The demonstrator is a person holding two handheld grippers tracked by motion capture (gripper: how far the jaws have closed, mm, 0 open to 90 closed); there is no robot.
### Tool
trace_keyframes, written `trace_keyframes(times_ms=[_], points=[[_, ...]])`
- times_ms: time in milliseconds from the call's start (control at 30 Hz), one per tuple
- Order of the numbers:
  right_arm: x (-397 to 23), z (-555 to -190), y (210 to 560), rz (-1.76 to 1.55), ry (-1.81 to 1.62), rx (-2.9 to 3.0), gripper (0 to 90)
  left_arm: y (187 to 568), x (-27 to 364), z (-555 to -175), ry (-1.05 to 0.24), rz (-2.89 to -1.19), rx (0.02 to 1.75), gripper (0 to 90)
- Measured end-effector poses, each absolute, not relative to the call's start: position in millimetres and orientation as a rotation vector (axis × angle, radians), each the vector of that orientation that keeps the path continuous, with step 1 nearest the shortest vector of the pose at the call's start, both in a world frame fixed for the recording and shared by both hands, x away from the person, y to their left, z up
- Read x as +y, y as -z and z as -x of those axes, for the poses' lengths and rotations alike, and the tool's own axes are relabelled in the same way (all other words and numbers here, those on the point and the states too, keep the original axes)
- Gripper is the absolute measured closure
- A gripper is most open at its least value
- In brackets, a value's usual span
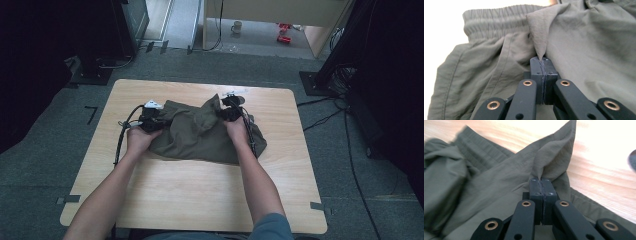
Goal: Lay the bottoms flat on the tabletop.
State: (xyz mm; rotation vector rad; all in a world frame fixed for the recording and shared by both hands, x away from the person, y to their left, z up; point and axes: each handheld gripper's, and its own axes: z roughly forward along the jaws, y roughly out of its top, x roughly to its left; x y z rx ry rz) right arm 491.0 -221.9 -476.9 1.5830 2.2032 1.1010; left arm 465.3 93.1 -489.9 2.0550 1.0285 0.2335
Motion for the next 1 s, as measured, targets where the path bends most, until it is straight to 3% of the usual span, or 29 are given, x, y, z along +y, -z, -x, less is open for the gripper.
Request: trace_keyframes(times_ms=[200, 267, 467, 1000], points=[[-232.8, -460.9, 444.6, -1.469, -1.201, 2.194, 89.2, 464.6, 94.7, -449.1, -0.274, -2.05, 0.962, 89.7], [-236.5, -436.2, 430.0, -1.377, -1.243, 2.206, 89.2, 451.9, 95.2, -439.2, -0.294, -2.047, 0.927, 89.7], [-242.6, -396.5, 414.6, -1.257, -1.297, 2.22, 89.2, 436.3, 98.3, -418.9, -0.278, -2.027, 0.896, 89.7], [-266.0, -301.9, 418.0, -1.154, -1.38, 2.227, 89.1, 421.4, 115.5, -346.4, -0.286, -1.996, 0.838, 89.6]])
